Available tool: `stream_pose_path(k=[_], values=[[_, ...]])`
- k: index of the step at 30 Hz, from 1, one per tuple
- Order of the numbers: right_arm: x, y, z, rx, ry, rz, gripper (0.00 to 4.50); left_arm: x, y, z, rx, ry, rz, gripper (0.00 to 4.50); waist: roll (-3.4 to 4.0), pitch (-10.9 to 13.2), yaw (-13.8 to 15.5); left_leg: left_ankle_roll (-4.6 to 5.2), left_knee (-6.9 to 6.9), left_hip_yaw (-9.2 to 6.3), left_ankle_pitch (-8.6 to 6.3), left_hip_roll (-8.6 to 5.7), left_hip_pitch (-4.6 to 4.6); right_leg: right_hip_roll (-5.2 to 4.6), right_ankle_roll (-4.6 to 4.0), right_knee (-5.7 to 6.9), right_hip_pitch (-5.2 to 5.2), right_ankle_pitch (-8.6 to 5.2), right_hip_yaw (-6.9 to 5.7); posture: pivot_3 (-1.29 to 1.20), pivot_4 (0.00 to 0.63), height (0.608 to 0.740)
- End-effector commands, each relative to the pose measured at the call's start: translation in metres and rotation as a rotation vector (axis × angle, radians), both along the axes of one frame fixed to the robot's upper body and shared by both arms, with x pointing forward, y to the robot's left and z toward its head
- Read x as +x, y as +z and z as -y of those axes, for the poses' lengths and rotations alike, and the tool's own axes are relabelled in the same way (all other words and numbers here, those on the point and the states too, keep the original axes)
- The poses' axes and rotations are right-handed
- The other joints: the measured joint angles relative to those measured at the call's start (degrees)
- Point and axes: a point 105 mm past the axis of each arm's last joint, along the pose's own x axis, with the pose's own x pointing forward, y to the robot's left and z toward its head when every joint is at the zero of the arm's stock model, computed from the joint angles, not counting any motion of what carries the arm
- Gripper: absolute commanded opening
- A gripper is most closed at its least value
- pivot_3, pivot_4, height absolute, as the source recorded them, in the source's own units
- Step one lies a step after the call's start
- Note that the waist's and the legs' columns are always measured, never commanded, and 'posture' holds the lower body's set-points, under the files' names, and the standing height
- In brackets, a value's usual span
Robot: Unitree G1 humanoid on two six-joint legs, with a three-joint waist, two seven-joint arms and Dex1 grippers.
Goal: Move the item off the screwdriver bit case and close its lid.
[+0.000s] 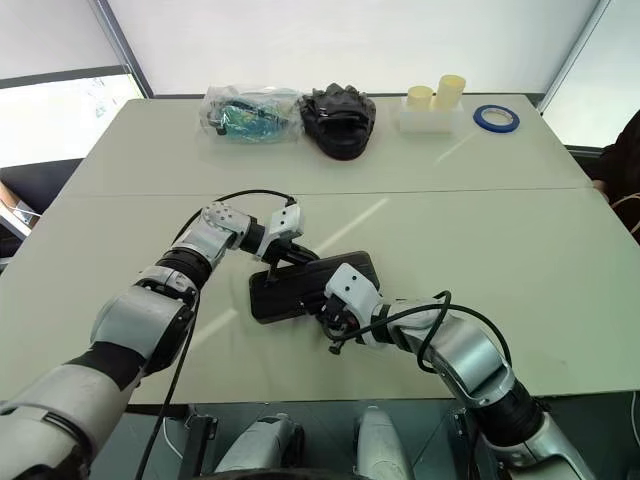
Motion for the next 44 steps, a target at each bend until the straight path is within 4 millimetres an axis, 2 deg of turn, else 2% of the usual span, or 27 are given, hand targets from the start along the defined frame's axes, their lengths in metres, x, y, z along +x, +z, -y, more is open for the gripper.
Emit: stream_pose_path(k=[1, 8, 14, 24, 26, 29, 32, 34, 38, 41, 44], values=[[0.021, 0.021, -0.001, 0.023, -0.082, 0.090, 0.03, -0.021, -0.013, 0.024, -0.016, -0.133, -0.026, 0.00, -0.01, -0.01, 0.04, -0.01, 0.01, 0.00, 0.01, 0.03, 0.00, 0.02, 0.00, 0.00, 0.00, 0.00, 0.00, 0.00, 0.150, 0.740], [0.030, 0.015, 0.005, -0.038, -0.141, 0.066, 0.03, -0.043, -0.031, 0.027, 0.029, -0.260, -0.043, 0.00, -0.11, -0.26, 0.11, -0.02, -0.02, 0.00, 0.01, 0.05, 0.08, 0.04, 0.00, 0.01, 0.06, 0.00, 0.01, 0.00, 0.150, 0.740], [0.037, 0.024, 0.009, -0.055, -0.154, 0.085, 0.03, -0.050, -0.049, 0.019, 0.088, -0.279, -0.029, 0.00, -0.15, -0.63, -0.01, -0.02, -0.10, -0.02, 0.01, 0.09, 0.15, 0.07, 0.00, 0.00, 0.08, 0.00, 0.01, 0.00, 0.150, 0.740], [0.058, 0.036, 0.016, -0.081, -0.243, 0.170, 0.03, -0.063, -0.054, 0.018, 0.065, -0.313, -0.136, 0.00, -0.20, -0.75, -0.50, -0.02, -0.11, -0.01, 0.01, 0.14, 0.21, 0.10, 0.00, -0.01, 0.13, 0.00, 0.03, 0.00, 0.150, 0.740], [0.058, 0.039, 0.015, -0.087, -0.240, 0.180, 0.03, -0.062, -0.055, 0.018, 0.064, -0.304, -0.127, 0.00, -0.20, -0.77, -0.77, -0.02, -0.11, -0.03, 0.01, 0.15, 0.22, 0.11, 0.00, -0.01, 0.16, 0.00, 0.02, 0.00, 0.150, 0.740], [0.045, 0.038, 0.012, -0.103, -0.179, 0.161, 0.03, -0.046, -0.053, 0.021, 0.068, -0.209, -0.031, 0.00, -0.18, -0.78, -0.95, -0.02, -0.11, -0.04, 0.01, 0.15, 0.23, 0.11, 0.00, -0.01, 0.16, 0.00, 0.02, 0.00, 0.150, 0.740], [0.025, 0.041, 0.015, -0.079, -0.140, 0.116, 0.03, -0.015, -0.040, 0.017, 0.070, -0.046, 0.133, 0.00, -0.17, -0.78, 0.20, -0.02, -0.09, -0.09, 0.01, 0.08, 0.21, 0.07, 0.00, -0.01, 0.17, 0.00, 0.01, 0.00, 0.150, 0.740], [0.004, 0.047, 0.020, -0.023, -0.108, 0.053, 0.03, 0.005, -0.020, 0.008, 0.017, 0.068, 0.159, 0.00, -0.17, -0.78, 1.19, -0.01, -0.04, -0.20, 0.01, -0.10, 0.18, -0.04, 0.00, 0.00, 0.20, 0.00, 0.01, 0.00, 0.150, 0.740], [-0.035, 0.081, 0.033, 0.145, -0.040, 0.018, 0.03, 0.041, 0.043, -0.019, -0.237, 0.322, 0.167, 0.00, -0.27, -0.69, 1.68, 0.02, 0.19, -0.35, -0.01, -0.24, -0.04, -0.10, 0.00, -0.02, 0.17, 0.00, -0.01, 0.00, 0.150, 0.740], [-0.049, 0.099, 0.051, 0.230, -0.041, 0.040, 0.03, 0.050, 0.078, -0.052, -0.403, 0.420, 0.103, 0.00, -0.34, -0.59, 1.08, 0.02, 0.06, -0.38, -0.01, -0.16, -0.14, -0.03, 0.00, 0.01, 0.01, 0.00, -0.02, 0.00, 0.150, 0.740], [-0.045, 0.099, 0.081, 0.209, -0.161, 0.066, 0.03, 0.050, 0.092, -0.084, -0.482, 0.492, 0.078, 0.00, -0.33, -0.60, 0.63, 0.02, -0.04, -0.45, -0.01, -0.18, -0.12, -0.05, 0.00, 0.02, 0.01, 0.00, -0.05, 0.00, 0.150, 0.740]])
